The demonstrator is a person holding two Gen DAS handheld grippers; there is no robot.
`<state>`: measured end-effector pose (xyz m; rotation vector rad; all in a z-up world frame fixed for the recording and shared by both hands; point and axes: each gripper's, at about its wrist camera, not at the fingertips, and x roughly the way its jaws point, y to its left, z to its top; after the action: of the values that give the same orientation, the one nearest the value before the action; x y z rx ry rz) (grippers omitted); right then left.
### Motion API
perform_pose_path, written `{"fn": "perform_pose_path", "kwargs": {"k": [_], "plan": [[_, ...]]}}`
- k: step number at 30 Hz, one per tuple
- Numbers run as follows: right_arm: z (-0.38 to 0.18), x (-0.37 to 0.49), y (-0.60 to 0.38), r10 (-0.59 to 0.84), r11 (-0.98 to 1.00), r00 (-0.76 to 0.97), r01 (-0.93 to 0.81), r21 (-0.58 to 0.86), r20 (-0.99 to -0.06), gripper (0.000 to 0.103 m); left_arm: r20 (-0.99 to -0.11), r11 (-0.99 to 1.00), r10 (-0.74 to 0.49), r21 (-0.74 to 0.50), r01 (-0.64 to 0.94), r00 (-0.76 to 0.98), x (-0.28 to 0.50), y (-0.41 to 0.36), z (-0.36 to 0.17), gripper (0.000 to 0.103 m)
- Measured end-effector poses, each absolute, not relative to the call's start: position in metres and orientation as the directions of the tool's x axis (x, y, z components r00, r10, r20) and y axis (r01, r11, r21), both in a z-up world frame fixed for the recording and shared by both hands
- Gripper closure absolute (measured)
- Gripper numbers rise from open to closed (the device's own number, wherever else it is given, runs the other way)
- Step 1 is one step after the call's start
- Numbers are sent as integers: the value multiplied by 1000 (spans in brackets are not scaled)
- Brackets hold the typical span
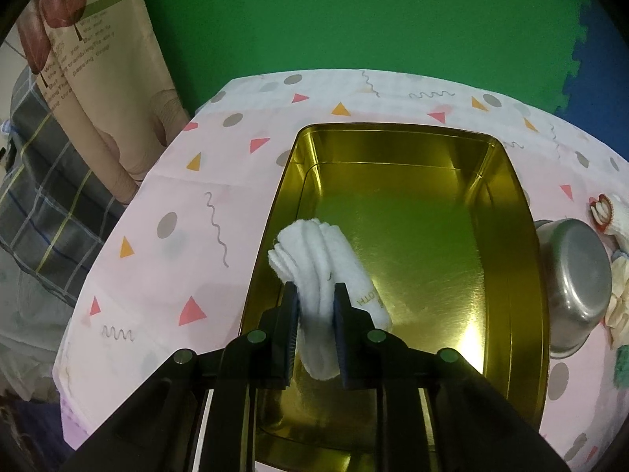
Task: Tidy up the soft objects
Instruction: 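Carry the white socks into the gold tin tray with the left gripper and release, then carry the yellow-and-white sock bundle into the gold tray with the right gripper and release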
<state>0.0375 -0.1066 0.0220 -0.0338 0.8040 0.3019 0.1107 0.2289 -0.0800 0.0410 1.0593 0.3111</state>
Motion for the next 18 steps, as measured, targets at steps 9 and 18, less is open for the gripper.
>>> {"fn": "perform_pose_path", "kwargs": {"k": [9,18], "plan": [[18,39,-94,264,951,640,-298,83,-722,73,-846,952,284,195,-234,451,109,235,-82,80],[17,41,-84,272,945,633,-318,77,-725,73,-841,956,272,182,-228,468,106,237,-81,67]]}}
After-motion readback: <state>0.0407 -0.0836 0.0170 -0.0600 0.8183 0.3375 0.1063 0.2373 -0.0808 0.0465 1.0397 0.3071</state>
